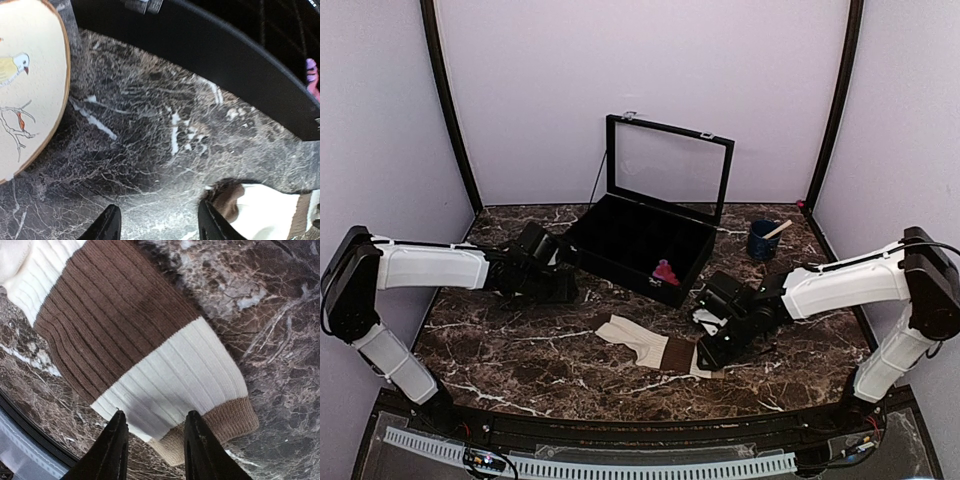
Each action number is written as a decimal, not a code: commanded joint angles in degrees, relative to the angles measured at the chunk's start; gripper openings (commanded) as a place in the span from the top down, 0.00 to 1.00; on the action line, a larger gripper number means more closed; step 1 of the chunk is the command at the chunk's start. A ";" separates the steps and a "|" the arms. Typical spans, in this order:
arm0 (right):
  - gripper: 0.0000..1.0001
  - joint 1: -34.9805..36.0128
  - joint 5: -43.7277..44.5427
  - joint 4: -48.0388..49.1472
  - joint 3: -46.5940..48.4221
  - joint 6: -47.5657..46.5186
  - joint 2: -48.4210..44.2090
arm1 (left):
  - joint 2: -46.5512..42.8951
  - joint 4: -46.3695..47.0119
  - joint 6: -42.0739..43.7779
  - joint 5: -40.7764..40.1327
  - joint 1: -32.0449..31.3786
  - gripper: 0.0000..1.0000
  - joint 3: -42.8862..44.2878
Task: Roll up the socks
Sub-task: Adjust the sock at the center of the board, then fold the sock at the center of the board.
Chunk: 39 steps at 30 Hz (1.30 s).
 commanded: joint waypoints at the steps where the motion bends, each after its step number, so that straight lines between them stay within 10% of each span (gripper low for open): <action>1: 0.64 0.28 1.44 0.92 2.38 1.47 -1.74 | -4.27 -1.12 1.24 -0.97 0.32 0.45 0.71; 17: 0.57 5.42 18.47 9.71 -1.01 20.67 -11.43 | -17.77 4.36 8.32 -1.17 -2.46 0.45 -3.10; 24: 0.36 6.51 26.44 9.72 -0.99 24.49 -14.55 | -22.66 10.59 12.98 -0.13 -4.14 0.39 -5.67; 28: 0.00 6.34 33.70 10.16 -1.30 23.66 -17.55 | -24.97 12.86 16.53 0.09 -5.42 0.37 -5.40; 39: 0.19 1.30 41.09 12.30 -7.43 25.73 -30.21 | -26.09 13.99 16.66 3.98 -5.58 0.28 -3.08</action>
